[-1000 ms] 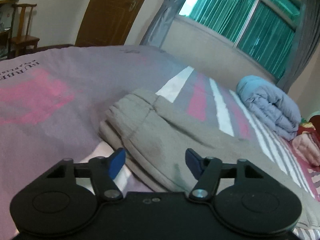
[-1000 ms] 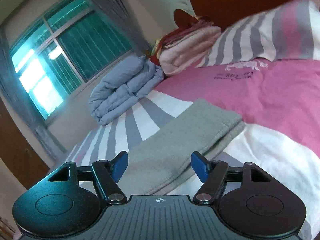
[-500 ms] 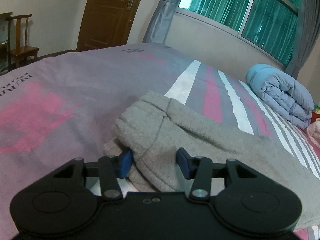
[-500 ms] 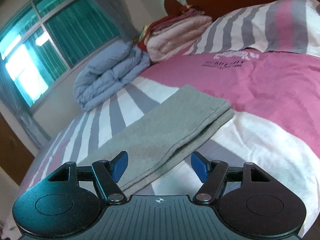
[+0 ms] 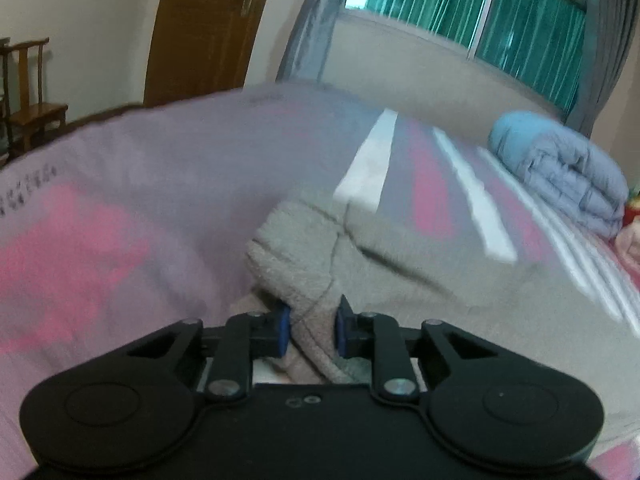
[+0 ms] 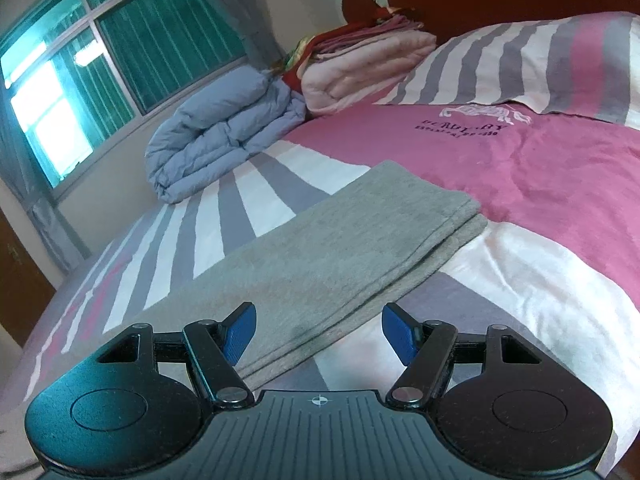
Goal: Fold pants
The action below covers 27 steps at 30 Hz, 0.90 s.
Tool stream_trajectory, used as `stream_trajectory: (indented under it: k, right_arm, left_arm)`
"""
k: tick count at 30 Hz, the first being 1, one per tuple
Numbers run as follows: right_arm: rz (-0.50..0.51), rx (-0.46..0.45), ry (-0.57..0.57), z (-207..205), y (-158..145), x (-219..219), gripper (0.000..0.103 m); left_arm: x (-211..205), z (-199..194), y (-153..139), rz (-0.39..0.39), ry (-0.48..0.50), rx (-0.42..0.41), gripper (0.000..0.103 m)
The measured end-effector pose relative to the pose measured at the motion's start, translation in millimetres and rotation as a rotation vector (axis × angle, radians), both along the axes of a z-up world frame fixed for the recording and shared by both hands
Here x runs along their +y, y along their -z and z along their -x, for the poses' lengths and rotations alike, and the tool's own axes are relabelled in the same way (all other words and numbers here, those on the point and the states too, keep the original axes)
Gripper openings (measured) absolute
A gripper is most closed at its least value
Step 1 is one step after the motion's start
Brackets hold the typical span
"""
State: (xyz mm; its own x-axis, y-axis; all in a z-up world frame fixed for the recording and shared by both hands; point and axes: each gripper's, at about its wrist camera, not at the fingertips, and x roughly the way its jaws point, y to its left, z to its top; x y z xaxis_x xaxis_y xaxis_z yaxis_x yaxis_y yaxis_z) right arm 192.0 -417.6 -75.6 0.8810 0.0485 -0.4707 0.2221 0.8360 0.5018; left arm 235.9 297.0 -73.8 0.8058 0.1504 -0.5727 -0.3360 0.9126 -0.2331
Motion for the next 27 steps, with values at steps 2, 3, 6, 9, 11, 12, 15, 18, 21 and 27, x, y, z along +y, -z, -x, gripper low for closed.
stream_trajectory:
  k: [2,3,6,9,11,12,15,18,21,27]
  right_arm:
    - [-0.018,0.001,0.014,0,1,-6,0.069]
    - [-0.034,0.001,0.024,1,2,-9,0.069]
    - [-0.064,-0.005,0.04,4,4,-16,0.069]
    - [-0.09,-0.007,0.052,5,5,-20,0.069]
    - [-0.098,-0.013,0.052,7,4,-22,0.069]
    - [-0.1,-0.015,0.052,8,4,-21,0.069]
    - [-0.111,-0.022,0.046,9,4,-21,0.069]
    - [-0.138,-0.033,0.045,11,5,-24,0.069]
    - [-0.213,-0.059,0.048,15,8,-35,0.069]
    - [-0.467,-0.101,0.154,20,27,-77,0.069]
  left_arm:
    - [-4,1,-1,-0.026,0.004,0.003,0.014]
    - [-7,1,-3,-0.041,0.005,0.012,0.016]
    - [-16,-1,-10,-0.091,0.01,0.036,0.023]
    - [-25,2,-14,-0.136,0.012,0.051,0.031]
    - [-28,4,-16,-0.153,0.007,0.062,0.038]
    - [-30,4,-19,-0.161,0.005,0.067,0.042]
    - [-39,12,-22,-0.165,-0.009,0.074,0.057]
    - [-52,24,-24,-0.128,0.001,0.06,0.064]
    - [-68,25,-14,-0.113,0.045,0.094,0.064]
    - [-56,21,11,0.036,0.001,0.105,0.073]
